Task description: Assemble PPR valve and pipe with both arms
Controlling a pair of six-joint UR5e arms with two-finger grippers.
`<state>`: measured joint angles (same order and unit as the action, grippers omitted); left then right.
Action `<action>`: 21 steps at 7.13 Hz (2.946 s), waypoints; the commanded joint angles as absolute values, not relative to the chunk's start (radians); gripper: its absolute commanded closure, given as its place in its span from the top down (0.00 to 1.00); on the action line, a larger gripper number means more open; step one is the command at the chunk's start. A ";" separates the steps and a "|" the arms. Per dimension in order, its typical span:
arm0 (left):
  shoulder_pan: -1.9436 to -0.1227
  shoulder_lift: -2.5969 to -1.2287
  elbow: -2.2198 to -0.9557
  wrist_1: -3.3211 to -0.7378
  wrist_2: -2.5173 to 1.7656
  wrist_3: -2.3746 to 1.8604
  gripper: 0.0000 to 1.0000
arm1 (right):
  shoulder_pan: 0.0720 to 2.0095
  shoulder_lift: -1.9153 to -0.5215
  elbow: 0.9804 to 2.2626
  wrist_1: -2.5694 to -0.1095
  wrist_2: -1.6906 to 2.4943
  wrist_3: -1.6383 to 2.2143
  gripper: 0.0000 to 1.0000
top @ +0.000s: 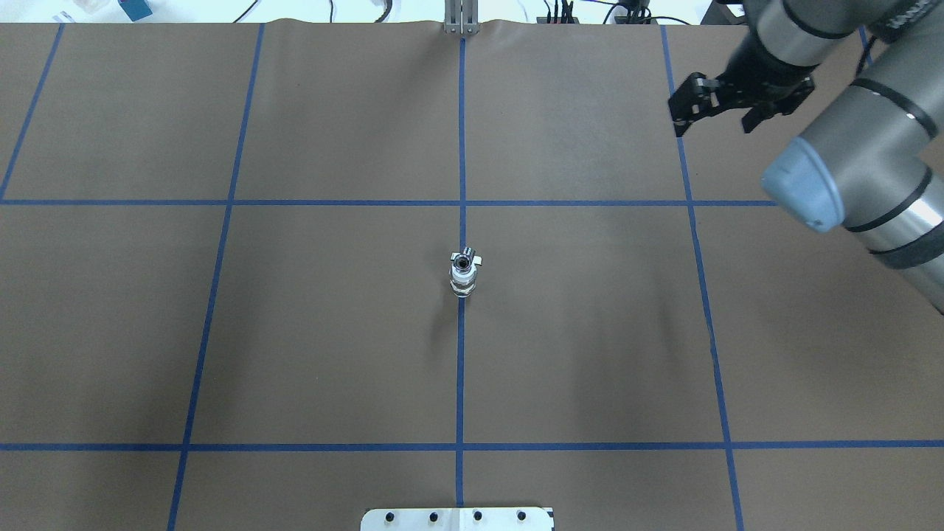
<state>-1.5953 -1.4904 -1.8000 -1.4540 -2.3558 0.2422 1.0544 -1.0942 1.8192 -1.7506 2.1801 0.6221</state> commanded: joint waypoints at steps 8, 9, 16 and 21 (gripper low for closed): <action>-1.598 -1.456 -1.798 -1.476 -2.344 0.202 1.00 | 1.564 -1.742 1.812 -1.738 2.220 -0.069 1.00; -1.597 -1.441 -1.802 -1.476 -2.345 0.202 1.00 | 1.592 -1.768 1.807 -1.738 2.218 -0.066 1.00; -1.598 -1.431 -1.813 -1.477 -2.344 0.204 1.00 | 1.597 -1.769 1.809 -1.738 2.226 -0.057 1.00; -1.600 -1.425 -1.824 -1.477 -2.344 0.204 1.00 | 1.597 -1.769 1.807 -1.740 2.227 -0.057 1.00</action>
